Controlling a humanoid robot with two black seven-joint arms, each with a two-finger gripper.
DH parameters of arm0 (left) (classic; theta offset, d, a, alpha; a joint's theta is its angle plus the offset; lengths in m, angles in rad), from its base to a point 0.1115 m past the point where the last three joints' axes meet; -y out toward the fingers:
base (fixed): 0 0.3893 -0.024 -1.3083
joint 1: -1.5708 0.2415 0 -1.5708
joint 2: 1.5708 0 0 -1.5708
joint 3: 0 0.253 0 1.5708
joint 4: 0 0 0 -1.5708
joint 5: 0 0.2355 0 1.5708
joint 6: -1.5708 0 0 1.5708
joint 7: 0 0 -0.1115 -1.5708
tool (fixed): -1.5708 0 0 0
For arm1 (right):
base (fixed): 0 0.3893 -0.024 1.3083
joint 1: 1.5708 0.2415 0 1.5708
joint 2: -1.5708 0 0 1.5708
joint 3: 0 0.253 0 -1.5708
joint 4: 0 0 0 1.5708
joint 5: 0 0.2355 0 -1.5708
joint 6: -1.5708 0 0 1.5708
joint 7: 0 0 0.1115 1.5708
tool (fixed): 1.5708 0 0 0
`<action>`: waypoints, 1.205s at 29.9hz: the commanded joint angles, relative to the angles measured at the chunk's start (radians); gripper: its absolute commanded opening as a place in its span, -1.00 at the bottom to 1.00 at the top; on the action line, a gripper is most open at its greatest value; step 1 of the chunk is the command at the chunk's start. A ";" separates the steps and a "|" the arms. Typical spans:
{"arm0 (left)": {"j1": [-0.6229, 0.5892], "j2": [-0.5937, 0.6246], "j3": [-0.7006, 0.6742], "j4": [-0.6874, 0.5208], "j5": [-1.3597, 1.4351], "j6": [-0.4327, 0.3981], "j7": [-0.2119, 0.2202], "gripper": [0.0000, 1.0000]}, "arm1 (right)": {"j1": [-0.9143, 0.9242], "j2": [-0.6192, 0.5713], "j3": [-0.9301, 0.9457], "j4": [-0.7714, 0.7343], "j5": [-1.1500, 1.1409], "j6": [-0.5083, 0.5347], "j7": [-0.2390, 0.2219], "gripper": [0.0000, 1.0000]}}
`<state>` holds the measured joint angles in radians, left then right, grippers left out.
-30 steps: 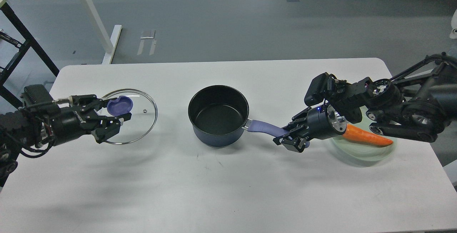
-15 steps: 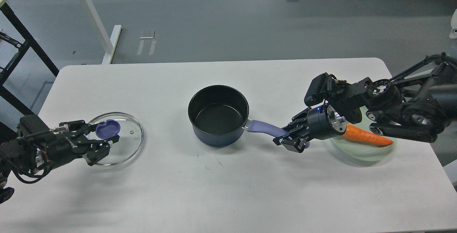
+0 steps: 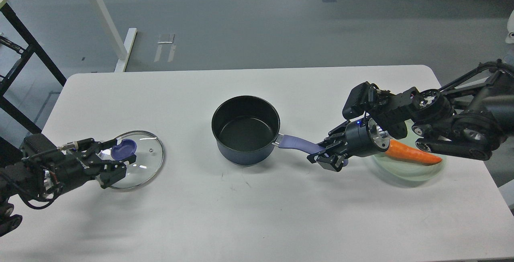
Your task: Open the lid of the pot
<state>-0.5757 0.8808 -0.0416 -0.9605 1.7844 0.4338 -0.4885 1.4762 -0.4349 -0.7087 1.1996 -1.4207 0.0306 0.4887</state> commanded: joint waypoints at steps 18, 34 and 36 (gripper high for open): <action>-0.306 0.095 -0.021 -0.164 -0.715 -0.414 0.000 0.98 | 0.013 -0.027 0.006 0.012 0.031 0.000 0.000 0.96; -0.317 0.038 -0.055 -0.153 -1.566 -0.566 0.000 0.98 | -0.187 -0.364 0.562 0.086 0.773 -0.003 0.000 0.96; -0.314 0.004 -0.058 -0.143 -1.645 -0.566 0.000 0.98 | -0.284 -0.363 0.677 0.069 0.903 -0.003 0.000 0.96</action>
<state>-0.8955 0.9239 -0.0962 -1.1159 0.2465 -0.1310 -0.4887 1.3164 -0.7933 -0.1873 1.2908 -0.6997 0.0277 0.4886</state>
